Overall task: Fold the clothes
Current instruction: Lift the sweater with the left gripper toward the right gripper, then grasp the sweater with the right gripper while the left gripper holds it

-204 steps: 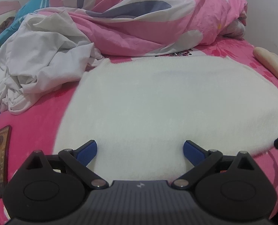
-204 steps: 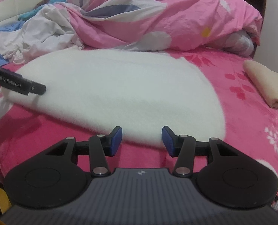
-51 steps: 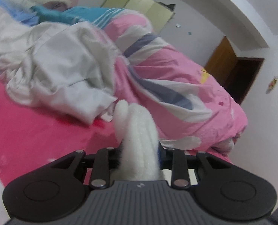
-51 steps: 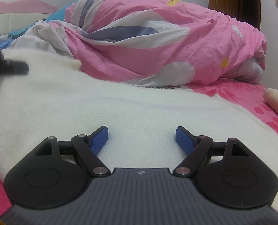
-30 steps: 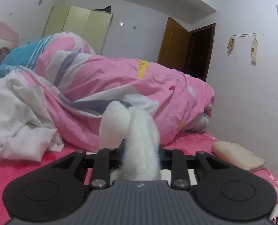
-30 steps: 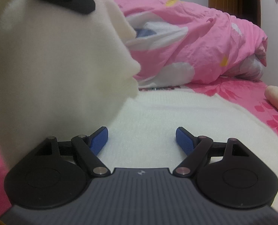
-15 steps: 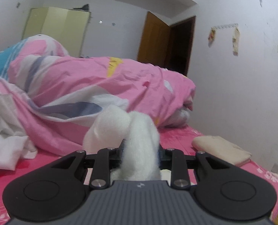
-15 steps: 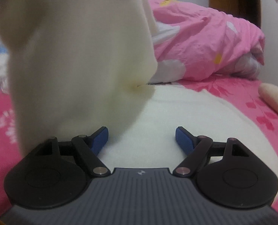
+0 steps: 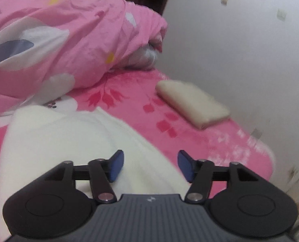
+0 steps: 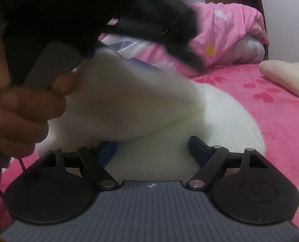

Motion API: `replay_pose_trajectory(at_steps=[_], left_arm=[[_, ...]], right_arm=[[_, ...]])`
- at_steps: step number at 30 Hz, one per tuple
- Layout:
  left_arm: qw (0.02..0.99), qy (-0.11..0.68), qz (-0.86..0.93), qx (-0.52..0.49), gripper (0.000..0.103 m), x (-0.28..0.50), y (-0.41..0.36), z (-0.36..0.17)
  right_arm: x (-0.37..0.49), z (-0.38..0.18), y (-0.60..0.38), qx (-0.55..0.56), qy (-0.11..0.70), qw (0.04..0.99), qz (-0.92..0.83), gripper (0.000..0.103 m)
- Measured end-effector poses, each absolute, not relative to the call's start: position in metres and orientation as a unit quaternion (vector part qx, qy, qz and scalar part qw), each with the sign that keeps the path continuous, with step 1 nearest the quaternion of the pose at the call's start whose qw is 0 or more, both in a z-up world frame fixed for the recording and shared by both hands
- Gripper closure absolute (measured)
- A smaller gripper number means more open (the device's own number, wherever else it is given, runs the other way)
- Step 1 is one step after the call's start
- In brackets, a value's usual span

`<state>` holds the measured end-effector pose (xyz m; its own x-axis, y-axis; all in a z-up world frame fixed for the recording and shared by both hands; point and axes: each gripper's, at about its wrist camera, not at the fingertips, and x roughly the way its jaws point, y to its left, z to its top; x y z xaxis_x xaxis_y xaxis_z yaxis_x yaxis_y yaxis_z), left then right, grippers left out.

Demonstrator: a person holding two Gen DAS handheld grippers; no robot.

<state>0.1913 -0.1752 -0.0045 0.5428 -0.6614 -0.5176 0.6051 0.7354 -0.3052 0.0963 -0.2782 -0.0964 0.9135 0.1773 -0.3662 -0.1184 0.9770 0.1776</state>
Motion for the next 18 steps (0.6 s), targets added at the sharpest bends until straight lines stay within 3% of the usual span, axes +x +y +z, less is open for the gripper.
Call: replay_pose_trajectory(at_steps=[4,8,13,18], left_arm=[[0.882,0.274,-0.375,-0.082,0.029,0.178,-0.145,0.025],[0.902,0.237,-0.35,-0.091,0.027,0.158,-0.096,0.058],[0.939,0.21,-0.273,-0.008,0.022,0.124,-0.03,0.082],[0.939,0.241,-0.232,0.077,0.021,0.091,-0.002,0.06]], right_arm=[[0.093,-0.097,-0.284,0.098,0.189,0.973,0.084,0.024],[0.092,-0.097,-0.287,0.105,0.188,0.973,0.087,0.024],[0.089,-0.096,-0.29,0.115,0.188,0.971,0.09,0.024],[0.081,-0.088,-0.305,0.158,0.191,0.964,0.096,0.024]])
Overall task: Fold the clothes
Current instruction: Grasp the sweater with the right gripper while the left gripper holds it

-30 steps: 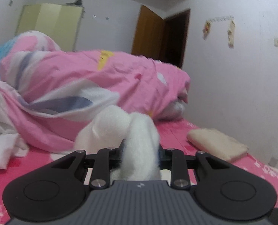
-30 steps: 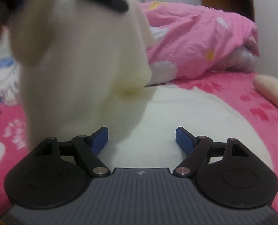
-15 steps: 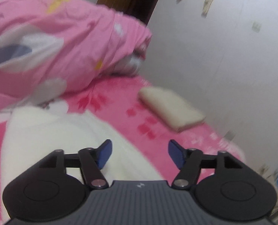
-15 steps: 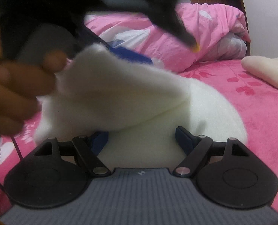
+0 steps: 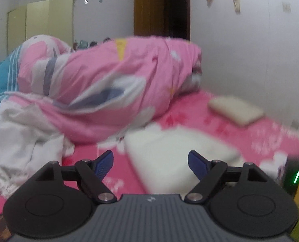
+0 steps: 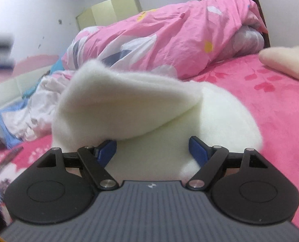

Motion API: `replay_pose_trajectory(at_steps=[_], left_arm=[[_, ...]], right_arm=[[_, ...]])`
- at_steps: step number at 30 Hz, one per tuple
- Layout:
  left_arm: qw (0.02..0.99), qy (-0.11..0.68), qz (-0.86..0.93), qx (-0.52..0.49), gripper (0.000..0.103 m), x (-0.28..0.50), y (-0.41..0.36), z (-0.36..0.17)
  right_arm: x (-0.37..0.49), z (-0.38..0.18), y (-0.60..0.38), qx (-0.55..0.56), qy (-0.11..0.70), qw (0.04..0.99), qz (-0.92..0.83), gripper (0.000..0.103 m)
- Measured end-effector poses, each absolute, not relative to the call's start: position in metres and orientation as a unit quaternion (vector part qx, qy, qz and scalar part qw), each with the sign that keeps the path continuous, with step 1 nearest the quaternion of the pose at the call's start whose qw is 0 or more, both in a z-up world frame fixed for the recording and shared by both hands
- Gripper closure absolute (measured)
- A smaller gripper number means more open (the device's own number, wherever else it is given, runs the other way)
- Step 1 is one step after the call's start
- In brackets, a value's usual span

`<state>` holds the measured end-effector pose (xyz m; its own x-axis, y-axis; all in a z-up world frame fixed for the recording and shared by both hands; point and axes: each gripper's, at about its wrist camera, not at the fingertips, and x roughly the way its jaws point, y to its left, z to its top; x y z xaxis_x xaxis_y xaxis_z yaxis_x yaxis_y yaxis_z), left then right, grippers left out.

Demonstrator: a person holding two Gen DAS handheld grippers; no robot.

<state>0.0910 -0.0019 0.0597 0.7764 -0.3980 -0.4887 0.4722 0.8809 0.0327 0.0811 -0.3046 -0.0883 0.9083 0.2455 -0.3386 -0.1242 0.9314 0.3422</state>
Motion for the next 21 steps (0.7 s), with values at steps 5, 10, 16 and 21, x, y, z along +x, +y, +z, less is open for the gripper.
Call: replay_pose_trajectory(at_steps=[5,10,16,21], left_arm=[[0.924,0.254,-0.259,0.117,0.021,0.078,-0.023,0.005],[0.922,0.195,-0.246,0.227,0.021,0.067,-0.071,-0.047],[0.912,0.105,-0.239,0.317,0.021,0.052,-0.102,-0.085],[0.908,0.079,-0.245,0.331,0.022,0.053,-0.11,-0.1]], right_arm=[[0.059,-0.077,-0.33,0.251,0.197,0.941,0.117,0.024],[0.047,-0.067,-0.366,0.412,0.183,0.878,0.16,0.023],[0.073,-0.062,-0.368,0.492,0.217,0.824,0.179,0.022],[0.107,-0.058,-0.346,0.485,0.248,0.819,0.181,0.022]])
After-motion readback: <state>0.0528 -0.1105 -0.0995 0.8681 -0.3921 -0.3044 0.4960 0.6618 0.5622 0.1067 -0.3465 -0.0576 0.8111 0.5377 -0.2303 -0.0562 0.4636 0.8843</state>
